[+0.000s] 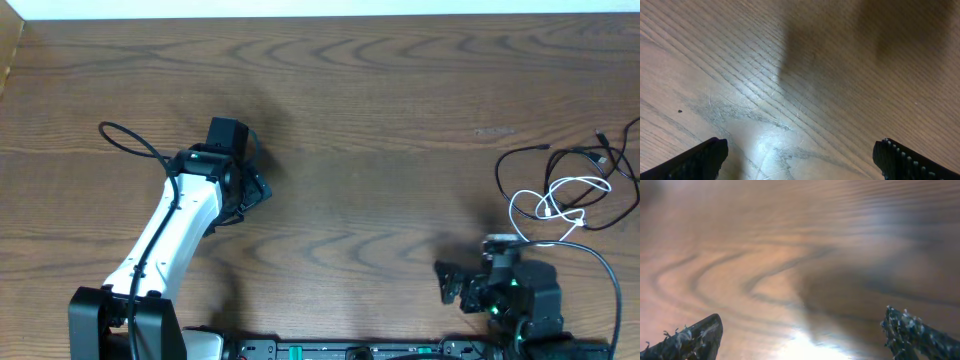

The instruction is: Untangle cables

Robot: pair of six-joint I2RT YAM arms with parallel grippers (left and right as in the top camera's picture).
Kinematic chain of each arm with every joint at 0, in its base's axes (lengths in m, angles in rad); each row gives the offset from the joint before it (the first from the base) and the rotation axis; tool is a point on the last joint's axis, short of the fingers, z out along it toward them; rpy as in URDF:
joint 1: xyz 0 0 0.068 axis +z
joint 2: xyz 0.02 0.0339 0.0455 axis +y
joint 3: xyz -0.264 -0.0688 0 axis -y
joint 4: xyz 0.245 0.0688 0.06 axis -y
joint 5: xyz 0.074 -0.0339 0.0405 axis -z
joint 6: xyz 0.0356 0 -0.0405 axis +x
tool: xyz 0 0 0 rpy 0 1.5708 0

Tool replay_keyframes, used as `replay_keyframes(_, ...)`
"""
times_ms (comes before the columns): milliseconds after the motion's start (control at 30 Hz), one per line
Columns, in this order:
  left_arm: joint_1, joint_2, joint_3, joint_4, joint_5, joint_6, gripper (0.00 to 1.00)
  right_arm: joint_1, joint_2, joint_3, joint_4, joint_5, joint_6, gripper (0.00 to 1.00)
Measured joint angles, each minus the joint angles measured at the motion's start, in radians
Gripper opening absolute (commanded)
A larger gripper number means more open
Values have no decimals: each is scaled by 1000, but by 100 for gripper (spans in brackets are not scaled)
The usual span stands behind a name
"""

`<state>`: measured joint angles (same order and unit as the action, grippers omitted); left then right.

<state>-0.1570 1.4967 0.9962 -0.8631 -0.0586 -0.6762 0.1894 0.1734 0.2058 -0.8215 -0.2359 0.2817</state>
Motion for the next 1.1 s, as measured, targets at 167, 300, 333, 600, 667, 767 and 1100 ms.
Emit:
replay_keyframes(167,0,0,0,0,0,0,98,100,0,0,2,0,0,99)
replay_keyframes(300,0,0,0,0,0,0,98,88,-12,0,2,0,0,99)
replay_keyframes(333,0,0,0,0,0,0,98,76,-22,0,2,1,0,99)
replay_keyframes(600,0,0,0,0,0,0,98,-63,-110,0,3,2,0,99)
replay_keyframes(667,0,0,0,0,0,0,98,-75,-132,0,3,1,0,99)
replay_keyframes(767,0,0,0,0,0,0,98,-82,-144,0,3,1,0,99)
replay_keyframes(1100,0,0,0,0,0,0,98,-83,-144,0,3,1,0,99)
